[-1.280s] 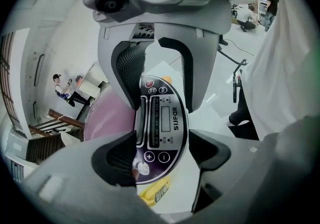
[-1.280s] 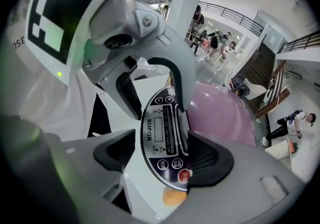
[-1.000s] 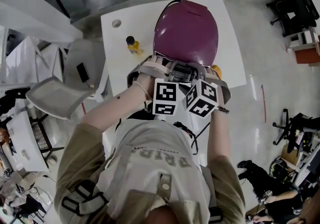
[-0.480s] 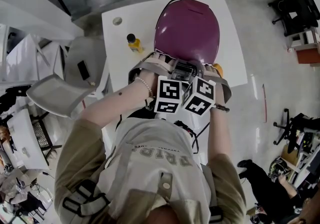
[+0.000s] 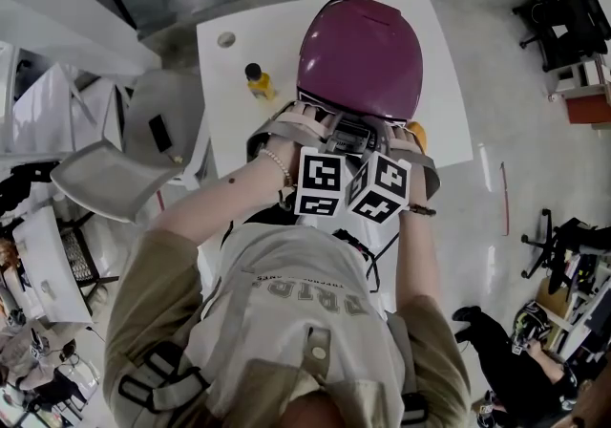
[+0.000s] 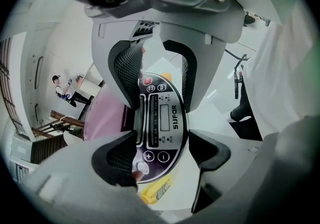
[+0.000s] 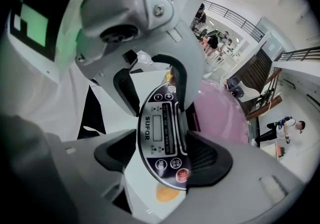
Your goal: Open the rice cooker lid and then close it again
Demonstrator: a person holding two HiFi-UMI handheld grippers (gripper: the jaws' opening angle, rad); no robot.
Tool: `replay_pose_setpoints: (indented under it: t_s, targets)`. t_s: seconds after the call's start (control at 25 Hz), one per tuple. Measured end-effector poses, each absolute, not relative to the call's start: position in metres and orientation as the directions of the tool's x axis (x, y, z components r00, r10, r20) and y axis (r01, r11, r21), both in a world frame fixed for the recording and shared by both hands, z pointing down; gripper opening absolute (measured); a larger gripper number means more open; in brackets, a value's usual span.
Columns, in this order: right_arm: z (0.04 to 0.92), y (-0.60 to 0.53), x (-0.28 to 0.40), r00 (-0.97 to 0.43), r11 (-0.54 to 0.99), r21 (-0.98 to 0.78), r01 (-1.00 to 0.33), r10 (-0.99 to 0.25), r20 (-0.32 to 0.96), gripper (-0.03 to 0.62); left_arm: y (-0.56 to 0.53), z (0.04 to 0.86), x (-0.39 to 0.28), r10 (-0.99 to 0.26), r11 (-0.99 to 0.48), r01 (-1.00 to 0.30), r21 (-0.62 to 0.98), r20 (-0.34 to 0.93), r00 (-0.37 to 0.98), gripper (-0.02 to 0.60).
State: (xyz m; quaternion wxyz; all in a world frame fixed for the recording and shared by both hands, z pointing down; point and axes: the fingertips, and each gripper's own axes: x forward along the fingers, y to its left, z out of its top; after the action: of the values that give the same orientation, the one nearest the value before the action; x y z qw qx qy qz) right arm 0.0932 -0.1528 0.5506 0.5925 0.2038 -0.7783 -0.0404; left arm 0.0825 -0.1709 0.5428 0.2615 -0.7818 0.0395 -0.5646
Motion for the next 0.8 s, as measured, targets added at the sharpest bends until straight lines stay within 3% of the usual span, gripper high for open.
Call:
replay_pose_setpoints:
  t_s: [0.2,0.8]
  targets:
    - [0.5459,-0.1560,0.0893,-0.266,0.874,0.363,-0.322,-0.452,0.852,0.316,-0.1708,0.5422,0.0845,-0.371,-0.860,0.200,-0.470,0.844,0.388,0.344]
    - [0.5429,-0.1583,0.0856,-0.306,0.891,0.308,-0.333,-0.411,0.859,0.325,-0.1746,0.5413,0.0854,-0.351,-0.878,0.159,-0.451,0.834,0.426,0.350]
